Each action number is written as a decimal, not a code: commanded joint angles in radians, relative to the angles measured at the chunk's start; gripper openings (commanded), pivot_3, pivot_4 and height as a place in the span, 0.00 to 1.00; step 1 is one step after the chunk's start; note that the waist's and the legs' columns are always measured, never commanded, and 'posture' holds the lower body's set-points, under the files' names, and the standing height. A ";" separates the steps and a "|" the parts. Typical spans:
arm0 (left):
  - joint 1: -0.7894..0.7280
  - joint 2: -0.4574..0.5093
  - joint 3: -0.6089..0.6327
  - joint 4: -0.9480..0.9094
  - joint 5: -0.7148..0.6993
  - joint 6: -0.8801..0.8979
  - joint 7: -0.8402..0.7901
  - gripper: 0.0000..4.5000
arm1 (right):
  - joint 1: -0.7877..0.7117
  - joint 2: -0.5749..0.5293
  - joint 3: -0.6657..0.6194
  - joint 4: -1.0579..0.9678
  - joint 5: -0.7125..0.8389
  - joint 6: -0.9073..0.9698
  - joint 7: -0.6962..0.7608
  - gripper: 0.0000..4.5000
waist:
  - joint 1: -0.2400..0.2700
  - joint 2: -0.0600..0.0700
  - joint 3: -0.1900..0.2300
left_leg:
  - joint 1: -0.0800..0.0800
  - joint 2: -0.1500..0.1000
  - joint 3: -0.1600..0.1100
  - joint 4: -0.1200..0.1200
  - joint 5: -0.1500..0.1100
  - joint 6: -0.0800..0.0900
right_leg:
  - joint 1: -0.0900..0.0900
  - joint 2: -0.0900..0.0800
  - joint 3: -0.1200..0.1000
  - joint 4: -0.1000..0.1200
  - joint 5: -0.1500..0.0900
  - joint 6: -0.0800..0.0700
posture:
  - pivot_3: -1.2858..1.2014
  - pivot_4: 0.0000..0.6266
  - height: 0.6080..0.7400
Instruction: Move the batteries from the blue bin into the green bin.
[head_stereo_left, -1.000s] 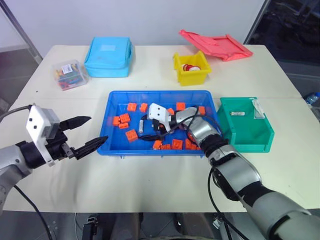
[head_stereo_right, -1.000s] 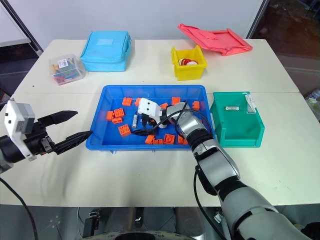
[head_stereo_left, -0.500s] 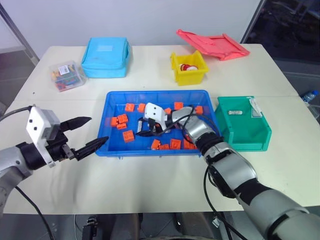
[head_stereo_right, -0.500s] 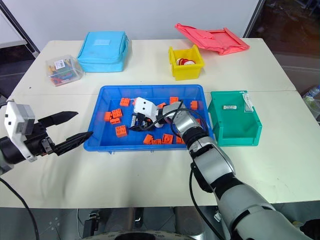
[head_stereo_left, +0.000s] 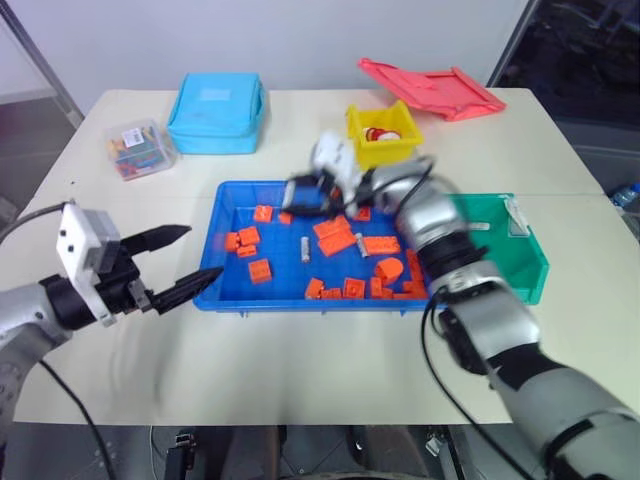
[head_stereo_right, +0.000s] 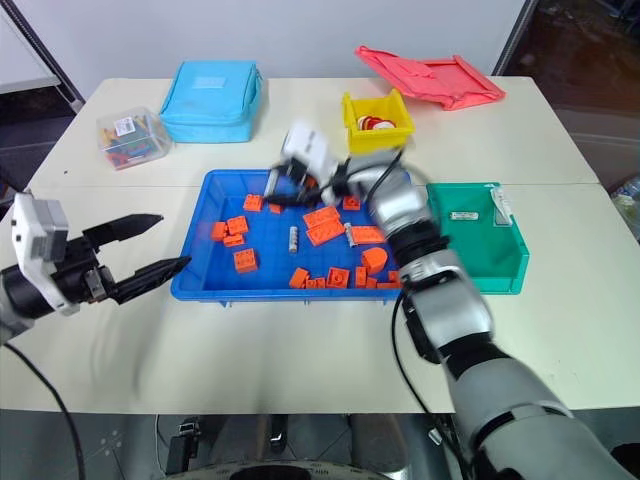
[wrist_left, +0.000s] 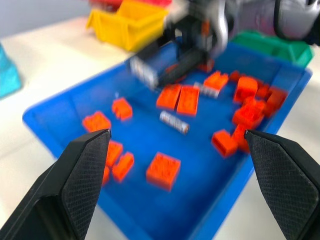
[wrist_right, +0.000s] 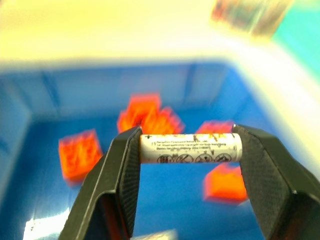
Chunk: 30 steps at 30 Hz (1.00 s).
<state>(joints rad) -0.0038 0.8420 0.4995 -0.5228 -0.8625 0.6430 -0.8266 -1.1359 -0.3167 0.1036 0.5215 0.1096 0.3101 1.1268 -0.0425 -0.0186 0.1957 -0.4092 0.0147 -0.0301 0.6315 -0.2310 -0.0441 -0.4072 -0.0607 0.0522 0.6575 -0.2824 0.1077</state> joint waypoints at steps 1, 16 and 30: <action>-0.086 -0.001 -0.061 0.065 0.015 -0.032 -0.026 1.00 | 0.016 -0.121 -0.062 -0.222 0.069 0.168 0.017 0.50 | 0.003 -0.001 0.000 | 0.000 0.000 0.000 0.000 0.000 0.000 | 0.001 0.000 0.000 -0.002 0.000 0.000 | 0.52 0.24 1.00; -0.370 -0.058 -0.346 0.279 0.108 -0.072 -0.209 1.00 | 0.519 -0.713 -0.247 -0.454 0.084 0.284 0.028 0.50 | -0.003 0.000 0.000 | -0.001 0.000 0.003 0.000 0.000 0.001 | 0.001 0.001 0.001 -0.005 0.000 0.000 | 0.52 0.24 1.00; -0.391 -0.049 -0.348 0.294 0.142 -0.069 -0.241 1.00 | 0.656 -0.769 -0.256 -0.494 0.111 0.278 0.004 0.99 | 0.001 0.000 0.000 | 0.000 0.001 0.003 0.001 0.000 0.001 | 0.002 0.002 0.002 -0.004 0.000 0.001 | 0.52 0.24 1.00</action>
<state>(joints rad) -0.3947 0.7807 0.1132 -0.2123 -0.7176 0.5802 -1.0680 -0.4557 -1.0646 -0.1332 0.0412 0.2196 0.6032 1.1470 -0.0419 -0.0188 0.1958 -0.4093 0.0159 -0.0272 0.6323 -0.2312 -0.0433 -0.4054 -0.0586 0.0539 0.6532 -0.2824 0.1083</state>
